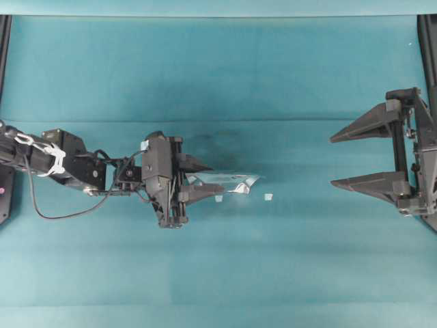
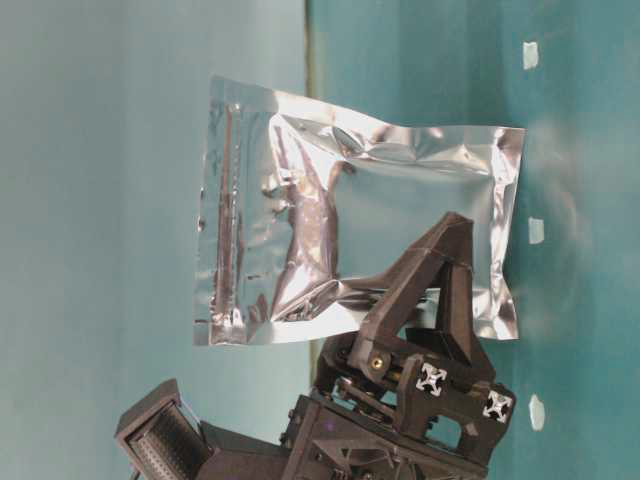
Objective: Hand over the silver zip bag and make it stand upright.
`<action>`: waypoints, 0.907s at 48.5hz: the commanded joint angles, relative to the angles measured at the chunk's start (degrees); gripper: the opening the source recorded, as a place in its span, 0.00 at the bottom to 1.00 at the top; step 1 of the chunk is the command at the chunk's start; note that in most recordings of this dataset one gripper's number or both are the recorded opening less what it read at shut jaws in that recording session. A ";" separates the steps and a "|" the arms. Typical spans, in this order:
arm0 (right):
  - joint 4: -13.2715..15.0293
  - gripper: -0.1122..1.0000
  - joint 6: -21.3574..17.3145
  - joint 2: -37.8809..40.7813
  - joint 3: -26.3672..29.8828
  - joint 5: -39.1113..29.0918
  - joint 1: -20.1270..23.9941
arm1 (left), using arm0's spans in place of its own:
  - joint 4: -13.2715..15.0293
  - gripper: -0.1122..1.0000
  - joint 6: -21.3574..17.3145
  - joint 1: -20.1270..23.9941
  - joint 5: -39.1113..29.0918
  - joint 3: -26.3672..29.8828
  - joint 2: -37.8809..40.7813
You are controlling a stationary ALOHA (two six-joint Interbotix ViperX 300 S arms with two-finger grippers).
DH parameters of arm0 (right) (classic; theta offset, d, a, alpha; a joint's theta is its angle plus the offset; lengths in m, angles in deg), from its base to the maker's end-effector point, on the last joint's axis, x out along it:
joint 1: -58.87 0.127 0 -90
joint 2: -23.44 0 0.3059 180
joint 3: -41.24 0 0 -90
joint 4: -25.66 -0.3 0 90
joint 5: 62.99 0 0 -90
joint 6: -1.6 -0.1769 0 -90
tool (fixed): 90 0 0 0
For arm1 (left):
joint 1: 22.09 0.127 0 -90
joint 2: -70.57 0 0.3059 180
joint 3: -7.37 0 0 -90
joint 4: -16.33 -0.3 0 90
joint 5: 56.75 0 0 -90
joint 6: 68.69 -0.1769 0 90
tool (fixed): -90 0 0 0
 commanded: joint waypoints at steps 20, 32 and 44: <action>0.09 0.93 -0.44 0.09 0.53 0.18 -0.09 | -0.09 0.32 0.09 -0.88 -0.18 0.09 -0.09; 0.09 0.93 -0.53 0.09 0.35 0.18 -0.09 | -0.09 0.32 0.09 -1.23 -0.35 0.26 -0.18; 0.26 0.93 -0.44 0.09 0.18 0.18 -0.18 | 0.00 0.32 0.09 -1.32 -0.53 0.53 -0.53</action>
